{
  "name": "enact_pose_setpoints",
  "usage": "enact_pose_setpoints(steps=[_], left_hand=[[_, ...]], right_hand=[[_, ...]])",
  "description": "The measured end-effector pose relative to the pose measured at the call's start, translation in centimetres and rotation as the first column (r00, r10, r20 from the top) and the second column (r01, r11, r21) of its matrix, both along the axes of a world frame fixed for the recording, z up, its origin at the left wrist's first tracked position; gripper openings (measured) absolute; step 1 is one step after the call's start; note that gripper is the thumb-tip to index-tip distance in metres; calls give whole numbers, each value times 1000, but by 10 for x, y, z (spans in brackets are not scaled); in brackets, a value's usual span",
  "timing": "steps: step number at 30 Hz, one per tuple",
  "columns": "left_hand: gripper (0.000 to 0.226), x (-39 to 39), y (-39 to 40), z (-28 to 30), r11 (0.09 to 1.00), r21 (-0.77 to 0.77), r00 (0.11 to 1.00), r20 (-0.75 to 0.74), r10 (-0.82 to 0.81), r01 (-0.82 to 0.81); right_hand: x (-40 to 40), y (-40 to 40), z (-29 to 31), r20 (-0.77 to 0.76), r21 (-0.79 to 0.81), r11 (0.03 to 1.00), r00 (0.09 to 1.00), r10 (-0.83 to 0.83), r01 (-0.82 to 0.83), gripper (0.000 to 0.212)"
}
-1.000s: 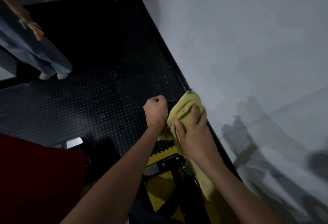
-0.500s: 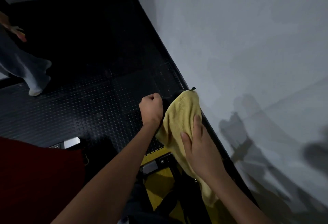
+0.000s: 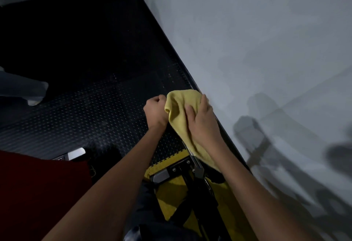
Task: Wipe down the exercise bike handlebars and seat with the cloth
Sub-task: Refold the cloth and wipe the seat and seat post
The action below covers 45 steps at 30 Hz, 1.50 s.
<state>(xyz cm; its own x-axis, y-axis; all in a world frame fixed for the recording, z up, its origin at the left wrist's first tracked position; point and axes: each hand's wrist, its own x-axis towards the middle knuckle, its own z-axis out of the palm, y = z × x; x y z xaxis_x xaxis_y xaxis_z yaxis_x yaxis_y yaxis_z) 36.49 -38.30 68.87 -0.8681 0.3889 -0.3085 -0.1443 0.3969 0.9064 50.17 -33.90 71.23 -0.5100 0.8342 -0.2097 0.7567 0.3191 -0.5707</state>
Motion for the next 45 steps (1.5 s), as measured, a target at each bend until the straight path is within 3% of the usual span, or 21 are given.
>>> enact_pose_setpoints(steps=[4,8,14,17,23,27,30,32,37,40,45], left_hand=[[41,1,1,0,1000,2,1000,-2,11,-11],[43,1,1,0,1000,11,1000,-29,11,-10],[40,-1,2,0,1000,-15,999,-34,-5,5],[40,-1,2,2,1000,-28,999,-50,-12,11],[41,1,1,0,1000,-14,1000,-15,-6,5],[43,2,1,2,1000,4,1000,-29,0,0],[42,1,1,2,1000,-4,999,-35,4,-4],[39,0,1,0,1000,-4,1000,-12,1,-1],[43,-1,1,0,1000,4,1000,-3,9,-9],[41,0,-1,1,1000,20,1000,16,6,-6],[42,2,-1,3,999,39,1000,25,0,-1]], right_hand=[[57,-48,10,66,91,989,991,113,-119,71],[58,-48,10,54,104,988,993,109,-114,72],[-25,27,-3,-53,-37,992,991,-124,122,66],[-34,39,-1,-114,-116,985,983,-143,130,61],[43,-33,3,38,75,991,994,106,-108,70],[80,-59,11,23,92,984,988,150,-152,64],[46,-40,8,74,132,987,994,84,-93,71],[11,-16,3,51,64,998,999,-17,14,75],[-35,29,1,-62,6,991,989,-132,133,59],[-15,9,2,-46,71,997,998,-40,43,65],[59,-57,12,178,241,949,971,160,-201,73]])
